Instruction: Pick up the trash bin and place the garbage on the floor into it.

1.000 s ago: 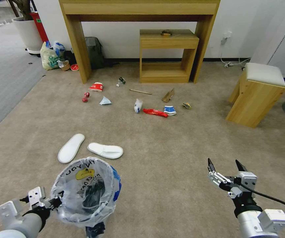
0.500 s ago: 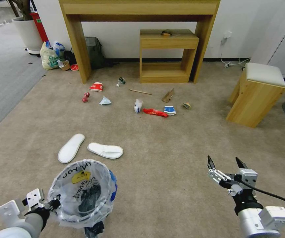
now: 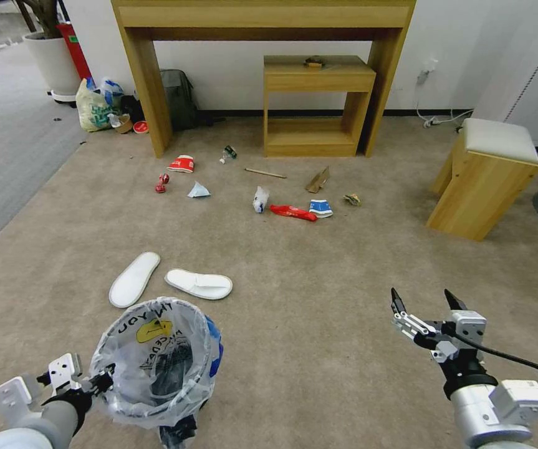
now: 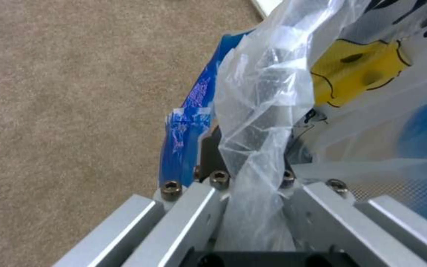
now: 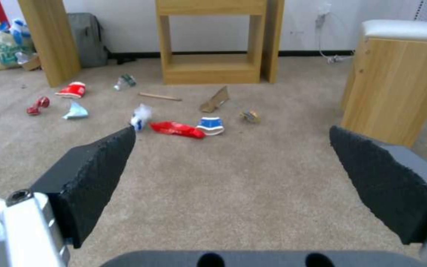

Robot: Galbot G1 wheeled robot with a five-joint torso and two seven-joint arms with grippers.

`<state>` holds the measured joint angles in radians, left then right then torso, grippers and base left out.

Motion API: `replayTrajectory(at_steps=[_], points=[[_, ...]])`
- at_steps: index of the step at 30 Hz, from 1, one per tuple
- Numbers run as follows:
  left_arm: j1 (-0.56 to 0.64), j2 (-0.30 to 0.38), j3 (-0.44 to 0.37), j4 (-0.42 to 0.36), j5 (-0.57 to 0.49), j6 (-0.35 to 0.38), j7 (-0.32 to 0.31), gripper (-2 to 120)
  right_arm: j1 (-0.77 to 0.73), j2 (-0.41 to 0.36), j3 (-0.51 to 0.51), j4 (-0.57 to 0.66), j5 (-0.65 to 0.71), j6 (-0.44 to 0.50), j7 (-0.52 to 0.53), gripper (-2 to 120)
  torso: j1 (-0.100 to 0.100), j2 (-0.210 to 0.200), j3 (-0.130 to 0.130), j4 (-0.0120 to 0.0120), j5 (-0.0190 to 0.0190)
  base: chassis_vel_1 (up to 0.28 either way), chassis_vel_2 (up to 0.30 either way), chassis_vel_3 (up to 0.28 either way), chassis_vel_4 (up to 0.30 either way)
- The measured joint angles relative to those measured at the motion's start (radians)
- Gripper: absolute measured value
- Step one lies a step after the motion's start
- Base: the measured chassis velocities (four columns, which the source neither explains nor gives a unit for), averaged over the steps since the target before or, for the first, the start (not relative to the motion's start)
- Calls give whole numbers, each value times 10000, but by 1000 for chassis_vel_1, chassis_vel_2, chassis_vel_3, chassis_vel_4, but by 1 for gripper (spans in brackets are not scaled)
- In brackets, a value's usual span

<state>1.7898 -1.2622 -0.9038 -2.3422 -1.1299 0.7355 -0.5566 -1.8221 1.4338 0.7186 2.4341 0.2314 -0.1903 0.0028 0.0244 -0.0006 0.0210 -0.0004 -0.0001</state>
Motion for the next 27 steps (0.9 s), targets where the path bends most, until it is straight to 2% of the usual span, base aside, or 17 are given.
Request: replayTrajectory(at_steps=[15, 20, 27], points=[[50, -2, 44, -130, 139, 1, 438, 0, 149, 34, -69, -78, -246, 18, 275, 100, 0, 1, 0, 0, 1, 11, 9, -10, -11], [47, -19, 80, -134, 207, 1, 521, 0, 173, 39, -64, -109, -246, 24, 387, 100, 0, 0, -1, -1, 0, 120, 156, -105, -130], [35, 6, 58, -134, 253, 1, 613, 0, 213, 51, -81, -137, -242, 24, 394, 100, 0, 0, 0, 1, 0, 154, 252, -151, -243]])
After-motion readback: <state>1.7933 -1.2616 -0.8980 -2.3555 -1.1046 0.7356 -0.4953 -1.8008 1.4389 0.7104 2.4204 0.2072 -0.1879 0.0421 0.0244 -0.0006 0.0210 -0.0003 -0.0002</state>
